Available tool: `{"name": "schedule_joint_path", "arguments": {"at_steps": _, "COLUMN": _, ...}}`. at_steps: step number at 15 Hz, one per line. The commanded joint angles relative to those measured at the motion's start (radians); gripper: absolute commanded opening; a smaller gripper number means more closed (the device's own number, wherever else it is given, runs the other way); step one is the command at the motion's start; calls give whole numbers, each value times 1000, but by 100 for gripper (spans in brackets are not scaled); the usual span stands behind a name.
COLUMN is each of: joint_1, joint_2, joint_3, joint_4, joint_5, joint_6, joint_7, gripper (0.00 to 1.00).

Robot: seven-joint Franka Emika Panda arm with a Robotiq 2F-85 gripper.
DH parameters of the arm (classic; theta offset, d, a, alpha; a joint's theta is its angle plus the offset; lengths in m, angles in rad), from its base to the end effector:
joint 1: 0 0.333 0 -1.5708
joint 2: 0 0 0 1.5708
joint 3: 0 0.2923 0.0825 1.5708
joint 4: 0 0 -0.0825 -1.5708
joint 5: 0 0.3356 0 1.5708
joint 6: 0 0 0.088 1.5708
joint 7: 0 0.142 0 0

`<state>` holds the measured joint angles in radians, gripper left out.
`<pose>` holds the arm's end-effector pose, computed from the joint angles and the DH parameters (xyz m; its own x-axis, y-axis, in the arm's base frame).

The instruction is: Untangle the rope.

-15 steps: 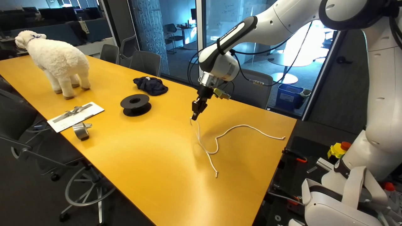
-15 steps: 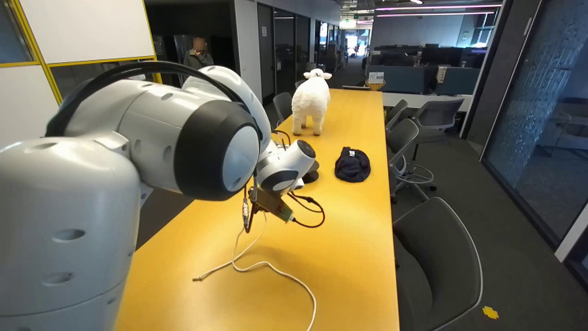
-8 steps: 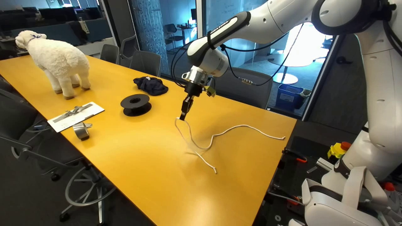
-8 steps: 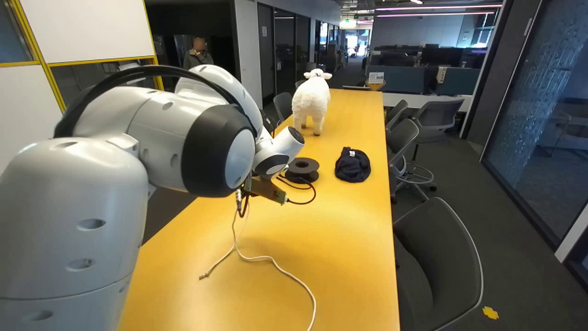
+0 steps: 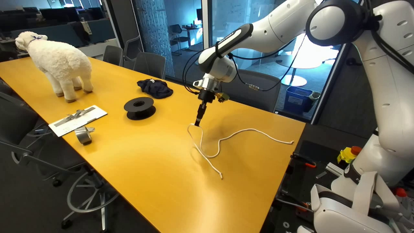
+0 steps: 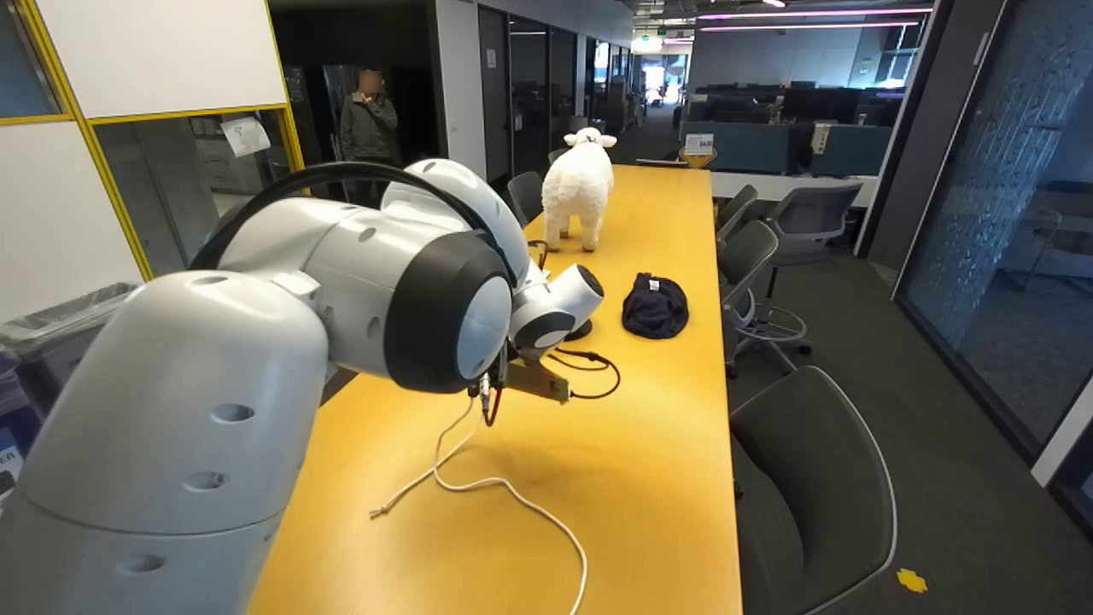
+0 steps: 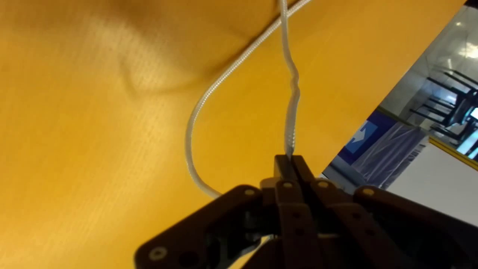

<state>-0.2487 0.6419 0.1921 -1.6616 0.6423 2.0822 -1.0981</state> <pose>0.6154 0.0038 0.2204 0.8167 0.4700 0.3348 0.5759 -0.6261 -0.5256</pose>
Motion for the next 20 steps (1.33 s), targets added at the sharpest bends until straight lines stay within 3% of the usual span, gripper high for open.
{"name": "schedule_joint_path", "arguments": {"at_steps": 1, "joint_1": 38, "joint_2": 69, "joint_3": -63, "joint_4": 88, "joint_5": -69, "joint_6": -7, "joint_7": 47, "gripper": 2}}
{"name": "schedule_joint_path", "arguments": {"at_steps": 7, "joint_1": 103, "joint_2": 88, "joint_3": -130, "joint_4": 103, "joint_5": -300, "joint_6": 99, "joint_7": 257, "gripper": 2}}
{"name": "schedule_joint_path", "arguments": {"at_steps": 10, "joint_1": 120, "joint_2": 83, "joint_3": -118, "joint_4": 113, "joint_5": -387, "joint_6": 96, "joint_7": 326, "gripper": 2}}
{"name": "schedule_joint_path", "arguments": {"at_steps": 14, "joint_1": 139, "joint_2": 84, "joint_3": -40, "joint_4": 153, "joint_5": -413, "joint_6": 62, "joint_7": 298, "gripper": 2}}
{"name": "schedule_joint_path", "arguments": {"at_steps": 20, "joint_1": 146, "joint_2": 59, "joint_3": 132, "joint_4": 214, "joint_5": -323, "joint_6": 4, "joint_7": 152, "gripper": 2}}
